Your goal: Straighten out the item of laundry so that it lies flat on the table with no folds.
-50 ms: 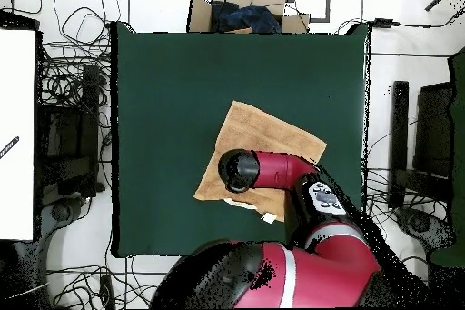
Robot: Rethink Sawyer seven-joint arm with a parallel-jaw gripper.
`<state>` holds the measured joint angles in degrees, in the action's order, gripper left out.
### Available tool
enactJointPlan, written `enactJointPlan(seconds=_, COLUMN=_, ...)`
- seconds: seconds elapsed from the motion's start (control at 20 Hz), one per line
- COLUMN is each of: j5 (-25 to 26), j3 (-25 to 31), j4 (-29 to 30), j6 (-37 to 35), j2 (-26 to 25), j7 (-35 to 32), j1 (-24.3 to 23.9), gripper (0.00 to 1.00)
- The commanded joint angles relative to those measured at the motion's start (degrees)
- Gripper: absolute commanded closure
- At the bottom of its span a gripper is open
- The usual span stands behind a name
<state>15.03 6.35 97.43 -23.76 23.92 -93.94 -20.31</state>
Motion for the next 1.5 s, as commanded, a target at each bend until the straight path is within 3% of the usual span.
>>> enactJointPlan(seconds=0.05, j5=-0.25, j3=8.57, j4=-6.47, j6=-2.26, j2=-1.71, j7=-0.69, j1=3.55, gripper=1.00)
enactJointPlan(seconds=0.85, j5=1.10, j3=10.36, j4=-10.53, j6=-9.07, j2=-0.60, j7=4.25, j1=3.61, gripper=1.00)
enactJointPlan(seconds=1.5, j5=2.96, j3=12.98, j4=-11.67, j6=-8.19, j2=-1.90, j7=6.04, j1=2.14, gripper=1.00)
